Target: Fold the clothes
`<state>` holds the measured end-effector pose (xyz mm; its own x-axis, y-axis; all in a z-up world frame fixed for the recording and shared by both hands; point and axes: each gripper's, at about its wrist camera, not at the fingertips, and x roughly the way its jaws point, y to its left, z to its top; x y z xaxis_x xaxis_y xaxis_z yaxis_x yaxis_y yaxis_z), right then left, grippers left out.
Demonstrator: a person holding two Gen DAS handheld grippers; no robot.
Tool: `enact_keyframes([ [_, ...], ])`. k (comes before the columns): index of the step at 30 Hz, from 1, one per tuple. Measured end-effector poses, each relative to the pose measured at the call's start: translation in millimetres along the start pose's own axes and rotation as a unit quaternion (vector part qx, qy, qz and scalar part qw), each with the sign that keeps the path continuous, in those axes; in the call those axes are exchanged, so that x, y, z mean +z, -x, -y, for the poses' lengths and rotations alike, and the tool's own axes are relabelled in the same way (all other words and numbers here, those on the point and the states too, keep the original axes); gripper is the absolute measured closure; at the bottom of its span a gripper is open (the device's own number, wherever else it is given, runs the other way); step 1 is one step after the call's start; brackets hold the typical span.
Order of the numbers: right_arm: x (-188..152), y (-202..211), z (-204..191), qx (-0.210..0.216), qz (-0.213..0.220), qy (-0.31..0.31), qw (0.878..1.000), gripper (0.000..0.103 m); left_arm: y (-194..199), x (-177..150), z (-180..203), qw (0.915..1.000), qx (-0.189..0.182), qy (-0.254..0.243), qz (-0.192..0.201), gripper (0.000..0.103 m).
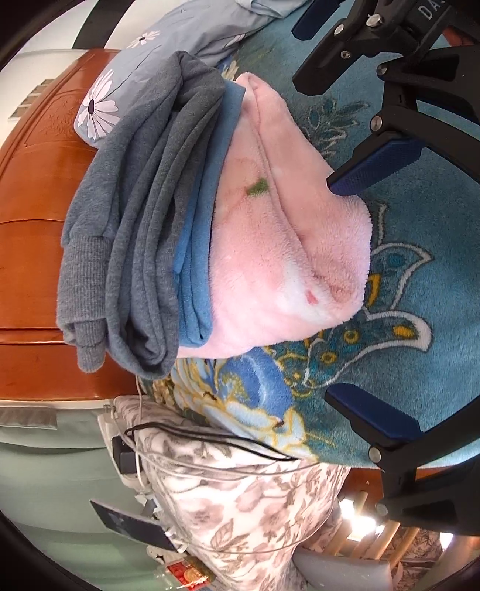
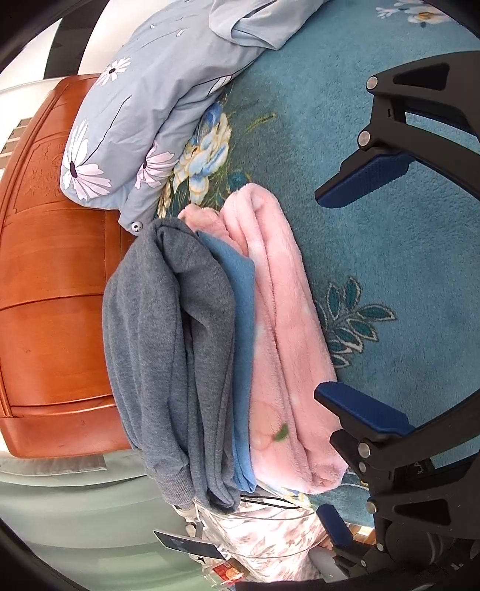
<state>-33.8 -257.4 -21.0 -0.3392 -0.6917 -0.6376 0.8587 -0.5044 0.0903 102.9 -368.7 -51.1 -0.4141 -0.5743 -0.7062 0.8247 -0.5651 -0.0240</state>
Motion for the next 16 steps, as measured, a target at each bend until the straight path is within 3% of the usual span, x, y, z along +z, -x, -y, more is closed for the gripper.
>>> enact_keyframes([
  [5,-0.1,-2.1,3.6,0.003,-0.002,-0.013,1.000,0.007,3.0,1.8,-0.5,0.9999,0.008,0.005,0.009,0.000],
  [11,-0.3,-5.5,6.1,-0.007,-0.009,-0.018,1.000,0.007,18.2,2.0,-10.1,0.9982,0.017,0.030,0.050,0.000],
  [16,0.1,-4.4,5.2,0.000,-0.006,-0.015,1.000,0.007,14.7,5.9,-7.2,0.9984,0.017,0.022,0.049,0.000],
])
